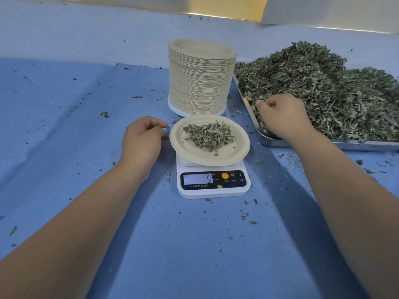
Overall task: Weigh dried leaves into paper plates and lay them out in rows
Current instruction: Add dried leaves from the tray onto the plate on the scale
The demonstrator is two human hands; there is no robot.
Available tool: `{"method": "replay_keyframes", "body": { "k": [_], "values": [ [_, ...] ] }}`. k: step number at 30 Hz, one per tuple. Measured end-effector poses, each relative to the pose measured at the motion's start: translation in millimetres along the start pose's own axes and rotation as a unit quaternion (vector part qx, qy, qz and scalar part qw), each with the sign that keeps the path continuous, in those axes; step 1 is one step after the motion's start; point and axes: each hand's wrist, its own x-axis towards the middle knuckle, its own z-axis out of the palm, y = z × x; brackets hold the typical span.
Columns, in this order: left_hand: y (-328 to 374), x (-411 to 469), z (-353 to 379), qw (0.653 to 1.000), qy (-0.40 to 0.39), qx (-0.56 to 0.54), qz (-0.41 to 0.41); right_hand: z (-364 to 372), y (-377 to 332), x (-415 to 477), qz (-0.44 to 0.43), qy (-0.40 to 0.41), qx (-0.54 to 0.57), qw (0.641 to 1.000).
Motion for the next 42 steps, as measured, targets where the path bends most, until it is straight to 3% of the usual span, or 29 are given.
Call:
{"method": "replay_keyframes", "body": {
  "k": [4,9,18,21,24,28,32,35,42],
  "values": [
    [1.0,-1.0,-0.7,1.0,-0.006,-0.002,-0.001,3.4,2.5,1.8,-0.016,-0.05,-0.053,0.997],
    [2.9,-2.9,-0.2,1.0,-0.016,0.0,0.003,3.4,6.7,2.8,0.001,0.048,-0.003,0.999],
    [2.0,-2.3,0.4,1.0,-0.014,0.002,0.006,3.2,0.7,2.4,-0.025,0.053,-0.05,0.997],
    [2.6,-2.5,0.3,1.0,-0.011,0.008,0.005,0.3,-5.6,1.3,-0.024,0.106,-0.001,0.994],
    [3.2,-2.9,0.8,1.0,-0.008,0.012,0.005,-6.9,-21.5,1.9,0.0,0.126,0.127,0.984],
    [3.7,-3.8,1.7,1.0,-0.01,0.014,0.003,-12.8,-62.3,-13.5,-0.015,0.073,0.253,0.965],
    [5.7,-5.6,1.7,1.0,-0.012,0.02,0.006,-3.2,-104.5,-45.5,-0.073,-0.035,0.294,0.952],
    [7.5,-7.4,0.7,0.999,-0.013,0.029,0.004,5.7,-131.7,-54.9,-0.128,-0.046,0.275,0.952],
    [13.4,-14.0,3.6,0.998,-0.027,0.036,0.052,12.6,-169.3,-42.3,-0.15,-0.126,0.118,0.973]
  ]
}}
